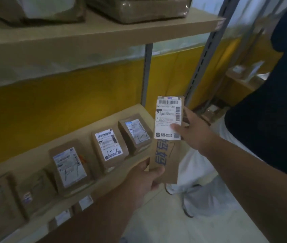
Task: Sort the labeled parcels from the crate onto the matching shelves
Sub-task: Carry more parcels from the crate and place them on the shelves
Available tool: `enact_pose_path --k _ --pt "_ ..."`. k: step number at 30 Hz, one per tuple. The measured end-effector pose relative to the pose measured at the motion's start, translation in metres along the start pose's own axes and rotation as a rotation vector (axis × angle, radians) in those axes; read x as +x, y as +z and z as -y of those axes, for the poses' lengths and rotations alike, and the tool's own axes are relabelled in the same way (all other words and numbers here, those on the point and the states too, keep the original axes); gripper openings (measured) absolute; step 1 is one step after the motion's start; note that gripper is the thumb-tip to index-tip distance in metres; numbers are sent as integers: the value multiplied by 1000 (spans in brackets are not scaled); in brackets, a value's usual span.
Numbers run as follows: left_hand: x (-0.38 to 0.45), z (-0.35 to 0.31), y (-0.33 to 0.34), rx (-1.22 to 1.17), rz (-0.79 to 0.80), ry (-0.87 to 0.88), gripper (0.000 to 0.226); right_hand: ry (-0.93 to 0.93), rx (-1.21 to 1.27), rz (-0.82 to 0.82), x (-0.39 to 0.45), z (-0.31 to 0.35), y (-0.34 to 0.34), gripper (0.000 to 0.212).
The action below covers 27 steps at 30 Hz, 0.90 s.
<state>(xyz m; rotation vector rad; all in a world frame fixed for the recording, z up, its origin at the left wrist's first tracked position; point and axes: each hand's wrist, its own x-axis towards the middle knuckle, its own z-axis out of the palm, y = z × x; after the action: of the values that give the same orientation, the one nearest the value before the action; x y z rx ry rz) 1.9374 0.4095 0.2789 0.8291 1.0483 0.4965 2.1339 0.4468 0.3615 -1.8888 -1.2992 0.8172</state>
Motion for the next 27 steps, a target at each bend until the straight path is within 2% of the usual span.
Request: enact_pose_path --k 4,7,12,16,20,27 --pt "49 -21 16 -78 -96 -17 29 34 -102 -3 53 -7 5 45" --pt "83 -31 27 -120 -118 -55 20 22 -255 11 89 -15 10 42" --pt "121 -30 41 -151 -102 -63 28 12 -310 64 138 -37 15 38" --pt "143 -37 58 -187 -135 -28 18 -12 -391 57 169 -39 19 42" --pt "156 -47 74 -263 -220 -17 28 7 -461 83 193 -36 25 32" --pt "136 -42 67 -272 -330 32 26 -96 -422 172 186 -25 34 27"
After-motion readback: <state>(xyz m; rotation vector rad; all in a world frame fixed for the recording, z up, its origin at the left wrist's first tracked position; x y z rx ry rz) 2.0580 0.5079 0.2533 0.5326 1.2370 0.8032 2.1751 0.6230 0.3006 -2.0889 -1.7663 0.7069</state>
